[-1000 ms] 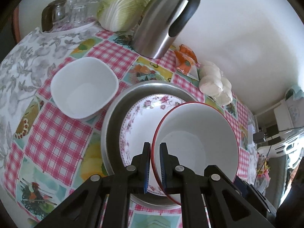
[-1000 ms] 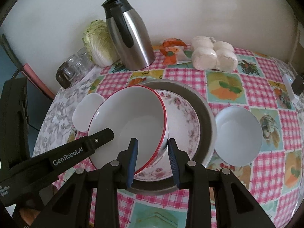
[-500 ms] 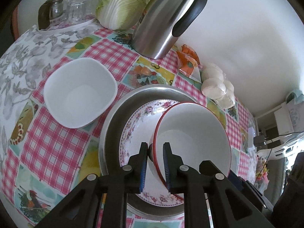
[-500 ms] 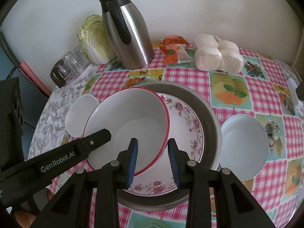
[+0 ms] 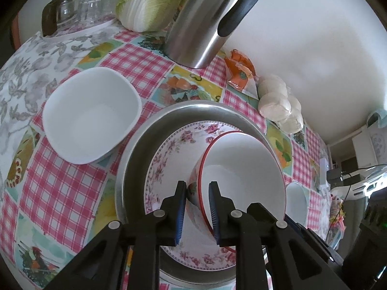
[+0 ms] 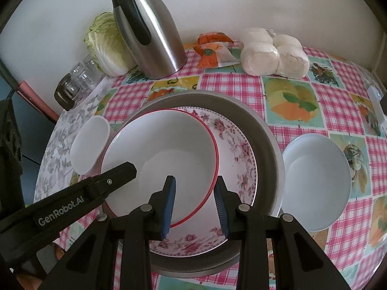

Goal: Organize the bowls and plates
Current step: 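Lower the red-rimmed bowl onto the floral plate inside the steel basin, then open both tools to release the red-rimmed bowl and pull back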

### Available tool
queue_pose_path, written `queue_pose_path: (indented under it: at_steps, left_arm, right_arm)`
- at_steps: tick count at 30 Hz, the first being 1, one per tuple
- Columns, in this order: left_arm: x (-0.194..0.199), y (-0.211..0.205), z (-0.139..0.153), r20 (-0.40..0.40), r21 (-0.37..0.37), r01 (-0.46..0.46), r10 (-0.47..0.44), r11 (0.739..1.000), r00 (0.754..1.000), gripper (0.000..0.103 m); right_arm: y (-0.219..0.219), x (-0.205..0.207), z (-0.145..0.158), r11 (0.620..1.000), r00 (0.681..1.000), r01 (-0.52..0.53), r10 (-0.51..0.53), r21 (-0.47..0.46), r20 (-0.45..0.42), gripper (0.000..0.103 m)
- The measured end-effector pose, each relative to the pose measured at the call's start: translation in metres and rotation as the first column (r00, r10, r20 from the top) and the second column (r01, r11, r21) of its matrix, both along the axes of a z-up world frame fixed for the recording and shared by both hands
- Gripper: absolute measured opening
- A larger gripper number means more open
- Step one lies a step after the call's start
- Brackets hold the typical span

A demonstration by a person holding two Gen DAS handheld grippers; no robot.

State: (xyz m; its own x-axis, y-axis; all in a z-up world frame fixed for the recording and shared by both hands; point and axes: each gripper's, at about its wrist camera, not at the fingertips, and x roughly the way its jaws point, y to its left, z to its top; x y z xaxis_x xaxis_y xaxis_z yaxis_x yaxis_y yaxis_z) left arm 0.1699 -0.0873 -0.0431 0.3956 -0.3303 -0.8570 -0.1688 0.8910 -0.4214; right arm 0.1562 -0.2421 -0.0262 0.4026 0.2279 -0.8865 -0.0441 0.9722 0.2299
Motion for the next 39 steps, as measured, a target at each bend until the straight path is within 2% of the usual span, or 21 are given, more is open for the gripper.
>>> queue_pose_path:
  at_steps: [10,20,22,28,30,32,33,36,38,39]
  left_arm:
    - [0.003,-0.007,-0.005,-0.011,0.016,0.021,-0.021,1.000,1.000,0.020]
    - [0.003,-0.001,-0.006,-0.029,-0.024,0.019,-0.020,1.000,0.999,0.020]
    - [0.003,-0.002,-0.004,-0.026,-0.017,0.020,-0.020,1.000,0.999,0.023]
    - [0.000,-0.001,0.005,-0.024,0.025,0.027,-0.027,0.999,0.999,0.023]
    - [-0.001,-0.001,0.008,-0.022,0.040,0.032,-0.032,0.999,0.999,0.023]
    - [-0.002,-0.001,0.012,-0.022,0.068,0.035,-0.034,0.997,0.999,0.024]
    - [-0.003,-0.001,0.014,-0.022,0.084,0.035,-0.033,0.996,0.999,0.025]
    - [-0.006,0.001,0.021,-0.015,0.115,0.025,-0.024,0.993,1.000,0.036]
    - [-0.007,0.003,0.025,-0.011,0.128,0.019,-0.017,0.992,1.000,0.052]
    - [-0.009,0.004,0.028,-0.009,0.142,0.015,-0.014,0.990,1.000,0.055]
  right_arm:
    - [-0.003,0.002,-0.001,1.000,1.000,0.015,-0.015,-0.002,0.005,0.034]
    - [-0.002,0.002,-0.001,1.000,1.000,0.014,-0.014,-0.012,0.008,0.034]
    - [-0.002,0.001,0.000,1.000,1.000,0.014,-0.014,-0.011,0.010,0.034]
    - [-0.005,-0.001,0.009,0.999,0.999,0.026,-0.024,-0.046,0.035,0.034]
    - [-0.007,-0.002,0.014,0.999,0.999,0.025,-0.023,-0.046,0.046,0.038]
    - [-0.008,-0.004,0.018,0.998,0.998,0.028,-0.025,-0.060,0.056,0.049]
    - [-0.009,-0.005,0.020,0.997,0.998,0.031,-0.026,-0.068,0.061,0.051]
    - [-0.010,-0.008,0.025,0.997,0.997,0.029,-0.023,-0.076,0.072,0.055]
    - [-0.012,-0.009,0.028,0.997,0.997,0.027,-0.022,-0.074,0.077,0.058]
    - [-0.012,-0.010,0.028,0.997,0.997,0.027,-0.021,-0.077,0.079,0.061]
